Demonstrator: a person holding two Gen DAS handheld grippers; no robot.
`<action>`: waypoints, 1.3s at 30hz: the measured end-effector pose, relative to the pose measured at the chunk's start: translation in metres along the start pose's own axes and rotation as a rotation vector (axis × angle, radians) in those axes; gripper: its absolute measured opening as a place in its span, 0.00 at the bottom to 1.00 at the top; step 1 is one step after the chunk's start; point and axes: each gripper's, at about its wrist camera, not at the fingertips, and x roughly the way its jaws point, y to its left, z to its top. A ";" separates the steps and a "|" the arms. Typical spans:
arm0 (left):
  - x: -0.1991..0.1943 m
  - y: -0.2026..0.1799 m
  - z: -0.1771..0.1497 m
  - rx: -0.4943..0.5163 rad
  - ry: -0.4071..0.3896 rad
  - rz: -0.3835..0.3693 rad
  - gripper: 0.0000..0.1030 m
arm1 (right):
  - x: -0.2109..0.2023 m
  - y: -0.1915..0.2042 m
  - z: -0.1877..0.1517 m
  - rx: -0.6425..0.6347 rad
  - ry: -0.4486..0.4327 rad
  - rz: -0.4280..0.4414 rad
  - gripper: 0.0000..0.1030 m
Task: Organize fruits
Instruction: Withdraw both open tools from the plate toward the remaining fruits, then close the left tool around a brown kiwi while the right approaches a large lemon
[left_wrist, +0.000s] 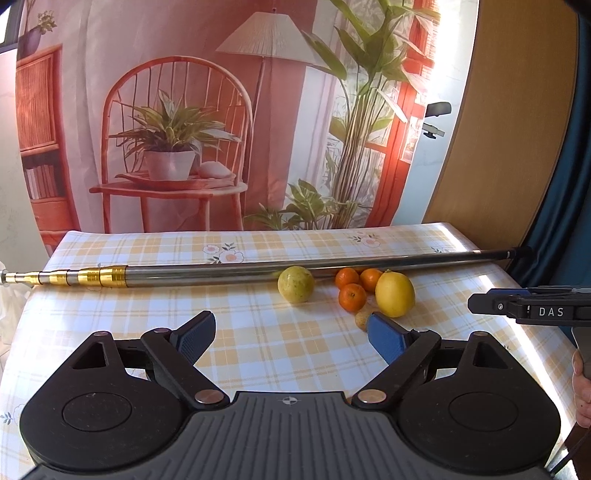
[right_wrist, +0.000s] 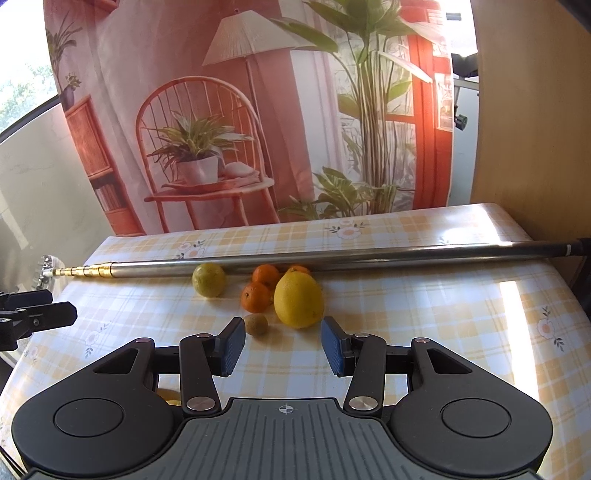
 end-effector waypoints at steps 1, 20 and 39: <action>0.004 -0.001 0.001 0.004 0.007 -0.012 0.88 | 0.002 -0.001 0.000 0.002 0.002 -0.001 0.41; 0.115 -0.037 0.006 0.068 0.193 -0.062 0.89 | 0.039 -0.032 0.000 0.062 0.034 0.010 0.41; 0.170 -0.067 0.000 0.143 0.247 -0.187 0.41 | 0.061 -0.050 -0.008 0.103 0.073 0.012 0.42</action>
